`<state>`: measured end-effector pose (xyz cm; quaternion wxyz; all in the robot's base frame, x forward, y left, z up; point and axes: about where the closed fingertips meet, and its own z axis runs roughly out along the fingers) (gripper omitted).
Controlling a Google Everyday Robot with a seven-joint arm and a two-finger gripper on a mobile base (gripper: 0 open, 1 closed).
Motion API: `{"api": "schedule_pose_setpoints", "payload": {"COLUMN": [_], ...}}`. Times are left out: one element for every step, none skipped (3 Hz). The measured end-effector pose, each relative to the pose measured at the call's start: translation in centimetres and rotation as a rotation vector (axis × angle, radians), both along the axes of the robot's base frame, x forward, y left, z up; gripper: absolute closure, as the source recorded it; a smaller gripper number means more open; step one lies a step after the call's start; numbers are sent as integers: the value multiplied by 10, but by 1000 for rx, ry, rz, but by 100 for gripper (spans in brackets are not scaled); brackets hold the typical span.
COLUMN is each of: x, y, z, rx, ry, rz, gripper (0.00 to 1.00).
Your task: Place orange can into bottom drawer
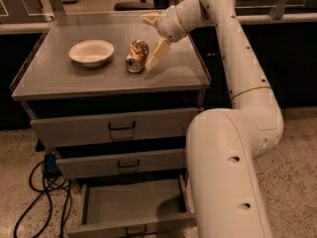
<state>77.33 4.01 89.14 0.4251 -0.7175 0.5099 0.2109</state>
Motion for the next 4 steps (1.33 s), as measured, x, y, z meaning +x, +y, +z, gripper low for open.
{"api": "schedule_pose_setpoints", "payload": {"x": [-3,-2,2,4], "y": [2,3,16,22], "z": [-8,-8,2,7], "rx": [9,9,76,110], "ry": [24,20,41,54], "rz": [27,23,4,-5], "gripper": [0,0,0,0]}}
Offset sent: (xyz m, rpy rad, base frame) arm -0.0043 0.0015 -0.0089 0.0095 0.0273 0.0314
